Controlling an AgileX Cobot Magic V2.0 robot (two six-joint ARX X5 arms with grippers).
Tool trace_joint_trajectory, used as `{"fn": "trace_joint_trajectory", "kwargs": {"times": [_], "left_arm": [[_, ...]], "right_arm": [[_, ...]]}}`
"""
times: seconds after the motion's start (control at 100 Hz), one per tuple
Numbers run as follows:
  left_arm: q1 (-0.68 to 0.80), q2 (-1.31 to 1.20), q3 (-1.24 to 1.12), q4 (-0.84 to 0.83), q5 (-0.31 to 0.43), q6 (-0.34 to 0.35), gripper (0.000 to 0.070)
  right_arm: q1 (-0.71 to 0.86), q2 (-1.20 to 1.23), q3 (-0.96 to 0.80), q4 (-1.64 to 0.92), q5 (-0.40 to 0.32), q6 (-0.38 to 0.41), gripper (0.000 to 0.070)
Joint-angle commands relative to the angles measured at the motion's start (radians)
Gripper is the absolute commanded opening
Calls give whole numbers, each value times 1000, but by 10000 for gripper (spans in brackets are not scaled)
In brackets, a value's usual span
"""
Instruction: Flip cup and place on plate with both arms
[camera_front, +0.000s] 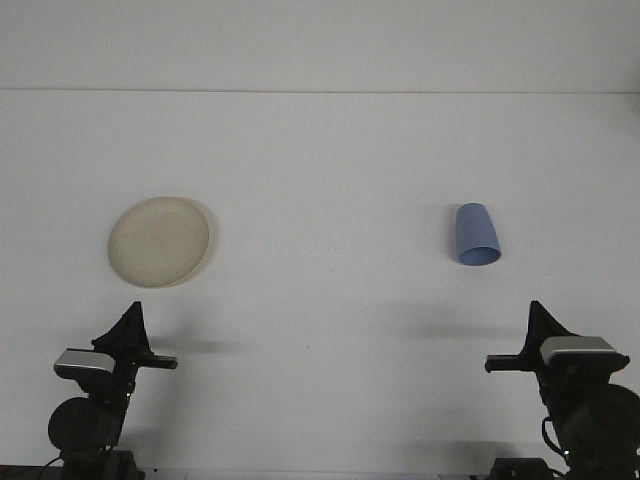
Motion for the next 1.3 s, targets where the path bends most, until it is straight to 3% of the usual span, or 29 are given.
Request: {"fn": "trace_joint_trajectory", "kwargs": {"times": [0.0, 0.28, 0.93, 0.97, 1.02, 1.18, 1.29], "left_arm": [[2, -1, -20, 10, 5, -7, 11], [2, -1, -20, 10, 5, -7, 11], [2, -1, -20, 10, 5, -7, 11], [2, -1, -20, 10, 5, -7, 11], [2, -1, -20, 10, 5, -7, 11], [2, -1, -20, 10, 5, -7, 11], [2, -1, -20, 10, 5, -7, 11]], "right_arm": [[1, 63, 72, -67, 0, -1, 0], [1, 274, 257, -263, 0, -1, 0], [1, 340, 265, -322, 0, 0, 11], [1, 340, 265, -322, 0, 0, 37], [1, 340, 265, -322, 0, 0, 118], [1, 340, 265, -322, 0, 0, 480], [1, 340, 265, -321, 0, 0, 560]]}}
